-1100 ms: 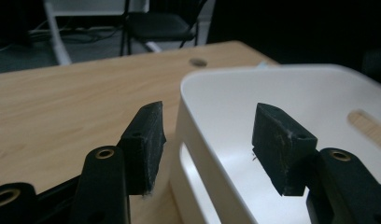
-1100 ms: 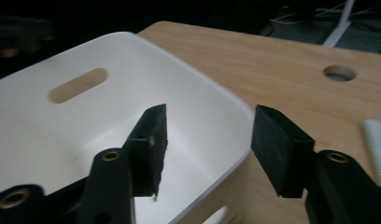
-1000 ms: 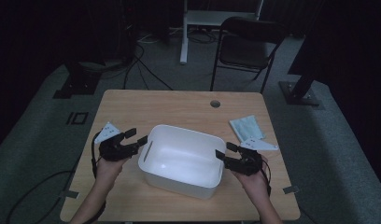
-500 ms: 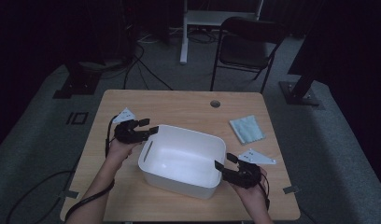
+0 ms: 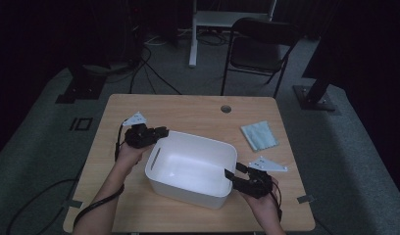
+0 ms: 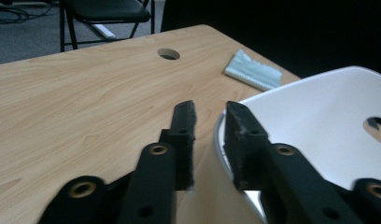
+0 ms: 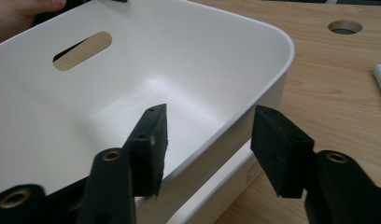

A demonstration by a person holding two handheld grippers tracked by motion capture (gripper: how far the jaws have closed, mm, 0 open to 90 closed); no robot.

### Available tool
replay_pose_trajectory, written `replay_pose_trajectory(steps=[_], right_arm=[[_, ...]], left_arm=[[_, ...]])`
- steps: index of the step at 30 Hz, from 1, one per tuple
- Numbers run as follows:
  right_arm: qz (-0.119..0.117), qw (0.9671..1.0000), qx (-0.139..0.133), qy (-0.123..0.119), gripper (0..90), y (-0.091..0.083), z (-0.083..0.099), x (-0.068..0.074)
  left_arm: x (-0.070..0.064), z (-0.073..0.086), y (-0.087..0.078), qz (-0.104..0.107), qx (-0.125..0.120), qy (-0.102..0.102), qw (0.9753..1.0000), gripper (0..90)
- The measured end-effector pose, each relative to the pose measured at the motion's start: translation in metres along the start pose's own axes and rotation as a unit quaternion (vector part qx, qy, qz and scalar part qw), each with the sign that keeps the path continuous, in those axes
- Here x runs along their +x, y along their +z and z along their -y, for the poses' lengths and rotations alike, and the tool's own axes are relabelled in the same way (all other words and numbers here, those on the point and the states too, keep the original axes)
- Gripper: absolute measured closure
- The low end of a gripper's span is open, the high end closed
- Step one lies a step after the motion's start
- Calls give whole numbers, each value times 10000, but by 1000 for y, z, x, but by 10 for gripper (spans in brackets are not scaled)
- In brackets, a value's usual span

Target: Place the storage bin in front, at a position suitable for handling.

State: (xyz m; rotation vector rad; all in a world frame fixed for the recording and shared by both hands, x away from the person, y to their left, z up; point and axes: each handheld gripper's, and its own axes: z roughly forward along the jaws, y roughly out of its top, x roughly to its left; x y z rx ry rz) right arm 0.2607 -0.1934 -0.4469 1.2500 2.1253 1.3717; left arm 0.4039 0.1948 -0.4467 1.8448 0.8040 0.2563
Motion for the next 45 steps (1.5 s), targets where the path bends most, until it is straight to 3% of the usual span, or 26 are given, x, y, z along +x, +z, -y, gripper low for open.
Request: replay_pose_trajectory(steps=[2, 4, 10, 21, 26, 27, 33, 36, 41, 45], right_arm=[[27, 10000, 25, -16, 463, 1, -1, 1], [38, 10000, -17, -5, 484, 0, -1, 0], [40, 10000, 16, -19, 510, 2, -4, -2], [76, 10000, 56, -3, 591, 15, -13, -10], [128, 9999, 75, -30, 621, 20, -17, -10], [136, 9999, 93, -26, 629, 21, -18, -11], [227, 9996, 153, -76, 693, 30, -27, -17], [284, 9995, 156, -59, 721, 34, -30, -19], [207, 9997, 148, 69, 743, 40, -33, -24], [149, 9996, 230, 56, 760, 43, -38, -29]], left_arm=[[-4, -1, 0, -110, 40, 167, 9998, 831], [-7, -1, -1, -207, 77, 261, 9994, 838], [-10, 4, -7, -307, -15, 82, 9995, 838], [-22, 18, -28, -577, -92, -42, 9983, 827], [-30, 21, -34, -808, -60, -127, 9966, 826], [-33, 23, -38, -870, -53, -232, 9959, 826], [-49, 28, -45, -1199, -34, -239, 9925, 820], [-54, 33, -48, -1279, -132, -349, 9911, 814], [-60, 38, -51, -1404, -233, -316, 9893, 811], [-65, 40, -54, -1412, -230, -305, 9892, 803]])
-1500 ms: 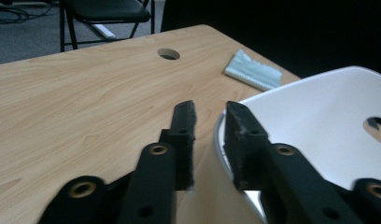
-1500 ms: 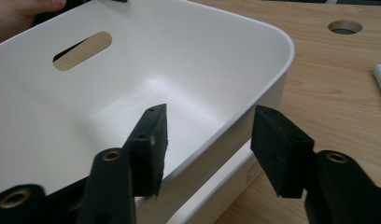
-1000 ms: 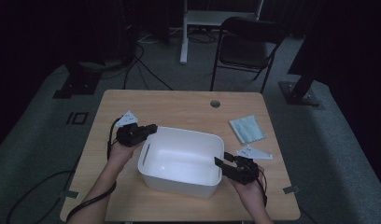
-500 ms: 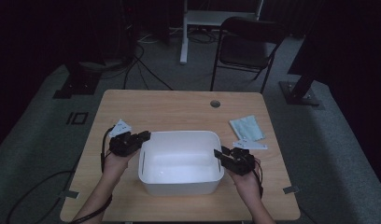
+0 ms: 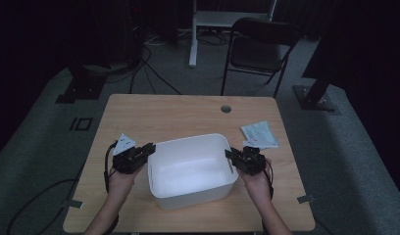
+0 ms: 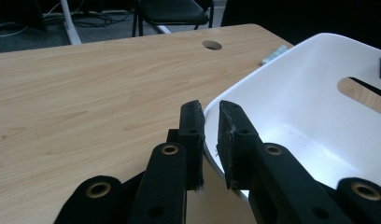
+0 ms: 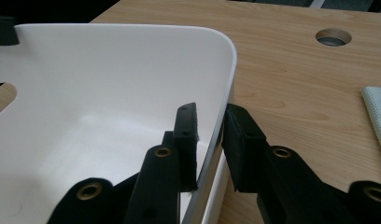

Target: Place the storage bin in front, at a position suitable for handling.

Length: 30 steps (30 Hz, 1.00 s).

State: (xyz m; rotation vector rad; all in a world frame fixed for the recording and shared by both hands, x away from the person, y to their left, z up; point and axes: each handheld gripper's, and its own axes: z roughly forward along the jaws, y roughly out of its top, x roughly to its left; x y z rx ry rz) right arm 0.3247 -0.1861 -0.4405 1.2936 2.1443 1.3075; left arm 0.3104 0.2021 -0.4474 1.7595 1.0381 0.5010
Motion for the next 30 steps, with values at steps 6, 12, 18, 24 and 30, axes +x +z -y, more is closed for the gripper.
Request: replay_pose_trajectory(steps=[6, 12, 18, 24, 30], right_arm=[[-70, 9999, 101, 61, 732, 4, -6, -6], [-65, 10000, 53, 40, 624, -4, -4, -5], [-159, 9998, -86, 30, 603, -20, 6, 4], [-224, 9996, -187, 44, 605, -31, 9, 9], [-255, 9994, -211, 48, 602, -37, 9, 9]], left_arm=[[-5, 1, -2, -109, 7, -7, 9999, 799], [-1, 4, 0, -24, -17, -5, 10000, 617], [1, 8, 9, 112, 92, -18, 9999, 531], [2, 6, 12, 98, 90, 55, 9999, 589], [1, 4, 15, 144, 111, -144, 9997, 740]])
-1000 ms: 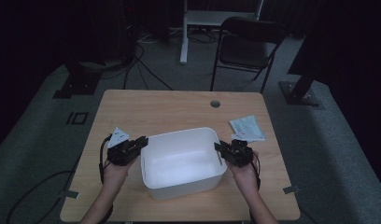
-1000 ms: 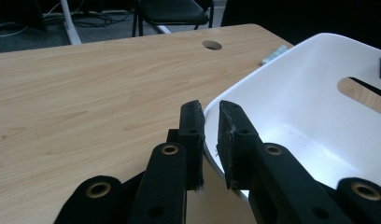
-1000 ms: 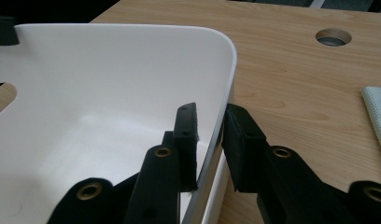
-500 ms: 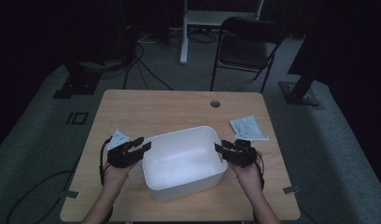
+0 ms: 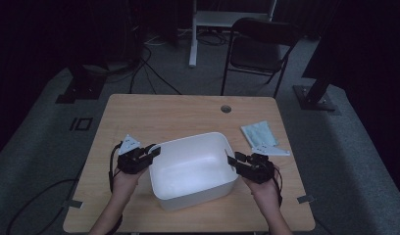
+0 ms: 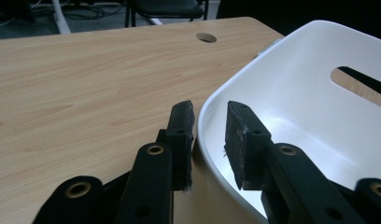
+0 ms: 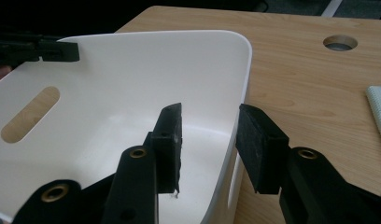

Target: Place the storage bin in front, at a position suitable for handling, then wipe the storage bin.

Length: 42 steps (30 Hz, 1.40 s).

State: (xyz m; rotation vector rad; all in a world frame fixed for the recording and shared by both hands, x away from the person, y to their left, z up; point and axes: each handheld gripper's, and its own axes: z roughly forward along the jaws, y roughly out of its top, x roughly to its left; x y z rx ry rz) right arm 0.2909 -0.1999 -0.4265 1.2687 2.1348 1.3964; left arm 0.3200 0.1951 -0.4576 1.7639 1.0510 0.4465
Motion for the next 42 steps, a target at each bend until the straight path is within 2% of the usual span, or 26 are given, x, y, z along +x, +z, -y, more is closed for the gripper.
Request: replay_pose_trajectory(steps=[1, 4, 8, 9, 11, 14, 17, 24, 26, 33, 37, 42], right_arm=[[-4, 10000, -11, 8, 600, 0, 0, -1], [-28, 10000, -6, 59, 592, -1, 1, -2], [-35, 9999, -65, 111, 582, -5, 2, -5], [-40, 9999, -91, 131, 579, -7, 2, -5], [-41, 9999, -100, 135, 580, -8, 2, -7], [-67, 9997, -117, 185, 580, -9, 4, -8], [-95, 9997, -113, 194, 580, -10, 5, -9], [-232, 9996, -87, 169, 541, -10, 5, -6], [-314, 9994, -87, 115, 517, -10, 5, -5], [-388, 9991, -153, -43, 490, -13, 3, -7], [-305, 9990, -274, -162, 483, -15, -1, -14], [-159, 9985, -431, -291, 455, -16, -5, -30]], left_arm=[[0, 0, 0, 6, 14, -44, 10000, 743], [-2, -1, 0, -87, 51, 19, 9999, 767], [-1, -1, 0, -54, 41, 21, 10000, 769], [-1, -3, 0, -61, 71, 47, 9999, 769], [-2, -2, -2, -124, 92, 228, 9996, 780], [-3, -1, -1, -131, 35, 195, 9997, 780], [-5, -2, -1, -242, 91, 378, 9990, 787], [-3, -1, -1, -153, 7, 261, 9995, 785], [-3, 0, -1, -149, -9, 241, 9996, 785], [-3, -1, -1, -135, -2, 279, 9995, 786], [-2, 0, -1, -118, -21, 244, 9996, 785], [-1, 0, -1, -79, -55, 244, 9997, 785]])
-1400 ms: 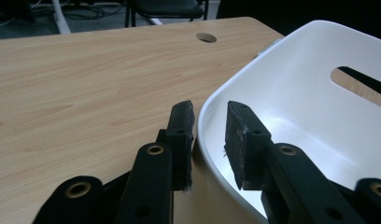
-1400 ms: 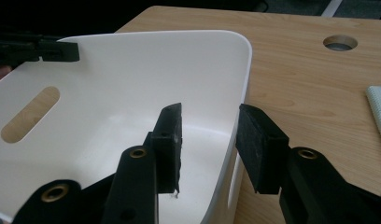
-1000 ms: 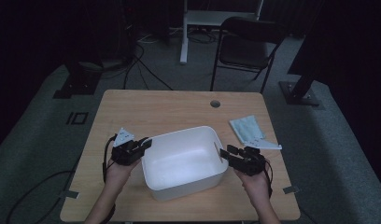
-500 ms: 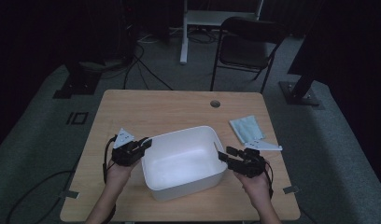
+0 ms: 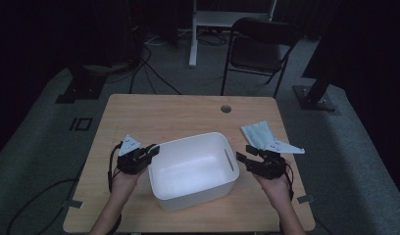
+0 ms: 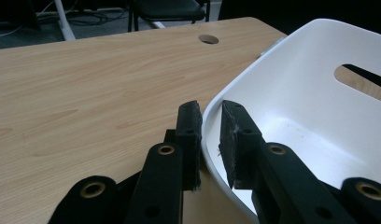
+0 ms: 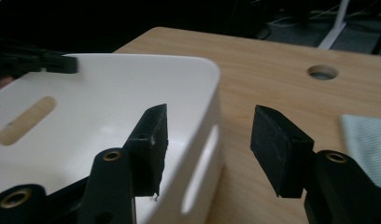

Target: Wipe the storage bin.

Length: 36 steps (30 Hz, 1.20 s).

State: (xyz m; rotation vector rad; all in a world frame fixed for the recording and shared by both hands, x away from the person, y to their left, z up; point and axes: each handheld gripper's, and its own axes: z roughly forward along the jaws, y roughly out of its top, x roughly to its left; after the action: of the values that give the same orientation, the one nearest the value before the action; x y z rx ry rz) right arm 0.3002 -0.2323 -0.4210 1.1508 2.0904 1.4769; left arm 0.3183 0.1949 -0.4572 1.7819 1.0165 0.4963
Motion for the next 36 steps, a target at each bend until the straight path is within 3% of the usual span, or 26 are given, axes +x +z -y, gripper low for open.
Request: replay_pose_trajectory(steps=[3, 13, 20, 24, 36], right_arm=[[140, 9999, -51, -61, 443, 0, -1, -10], [493, 9987, 1, 112, 417, 6, 7, -47], [749, 9966, 101, 331, 403, 19, 16, -79], [919, 9952, 193, 288, 402, 27, 18, -92], [1013, 9934, 177, 506, 384, 49, 20, -133]], left_arm=[[0, 0, 0, 16, -12, -16, 10000, 785], [1, 0, 0, 33, -22, -10, 10000, 784], [1, 0, 0, 31, -33, -23, 10000, 783], [1, 0, 1, 38, -33, -16, 10000, 784], [1, 0, 1, 46, -47, 9, 10000, 784]])
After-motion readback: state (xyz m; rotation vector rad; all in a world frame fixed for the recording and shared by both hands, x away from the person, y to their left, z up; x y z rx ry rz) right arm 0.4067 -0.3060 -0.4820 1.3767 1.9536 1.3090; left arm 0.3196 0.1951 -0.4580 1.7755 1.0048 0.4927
